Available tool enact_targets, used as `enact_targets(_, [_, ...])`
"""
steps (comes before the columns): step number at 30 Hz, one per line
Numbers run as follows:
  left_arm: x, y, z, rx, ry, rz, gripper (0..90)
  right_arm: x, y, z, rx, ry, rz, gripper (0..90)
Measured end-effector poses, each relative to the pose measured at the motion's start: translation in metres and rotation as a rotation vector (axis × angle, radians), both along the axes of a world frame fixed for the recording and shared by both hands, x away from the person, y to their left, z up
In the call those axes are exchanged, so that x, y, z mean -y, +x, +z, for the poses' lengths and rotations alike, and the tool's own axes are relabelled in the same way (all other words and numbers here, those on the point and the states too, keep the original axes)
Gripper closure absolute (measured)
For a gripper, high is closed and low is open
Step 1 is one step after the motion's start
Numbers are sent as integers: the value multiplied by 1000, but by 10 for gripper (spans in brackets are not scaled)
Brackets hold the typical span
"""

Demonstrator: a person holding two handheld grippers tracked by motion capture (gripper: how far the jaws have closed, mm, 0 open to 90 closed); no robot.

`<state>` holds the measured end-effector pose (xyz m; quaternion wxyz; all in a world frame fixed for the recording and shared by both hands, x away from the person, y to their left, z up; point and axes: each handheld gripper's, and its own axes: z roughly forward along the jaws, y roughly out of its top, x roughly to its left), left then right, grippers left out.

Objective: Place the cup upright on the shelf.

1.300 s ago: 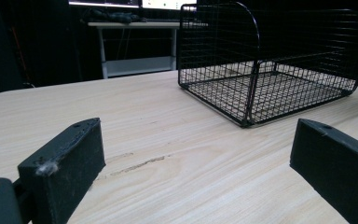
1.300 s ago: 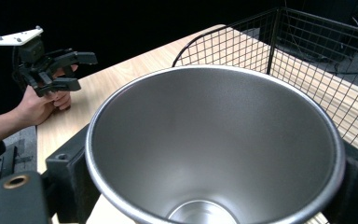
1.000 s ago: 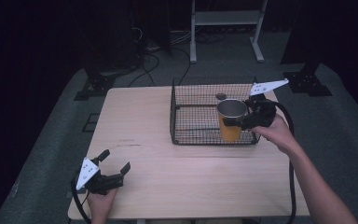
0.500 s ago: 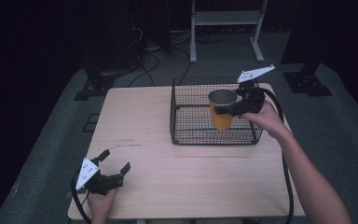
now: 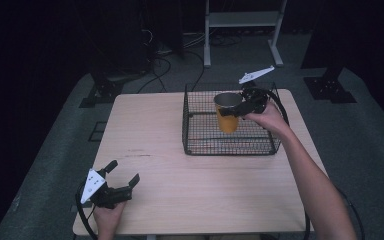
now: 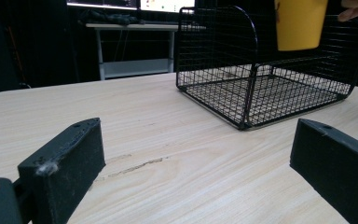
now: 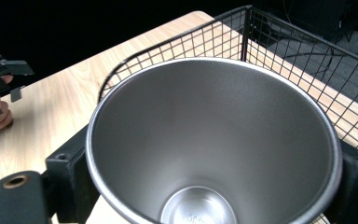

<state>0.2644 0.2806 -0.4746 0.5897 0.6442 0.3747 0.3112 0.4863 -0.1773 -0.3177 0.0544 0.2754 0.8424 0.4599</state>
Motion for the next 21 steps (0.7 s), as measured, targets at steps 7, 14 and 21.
enact_targets(7, [0, 0, 0, 0, -3, -1, 23, -8, 14, -13, -17, -13, -12, 109])
enact_targets(14, [-1, 0, 0, 1, -5, 0, 23, -19, 30, -34, -38, -30, -30, 109])
enact_targets(21, [-1, 0, 0, 2, -5, -1, 23, -24, 38, -45, -50, -34, -34, 109])
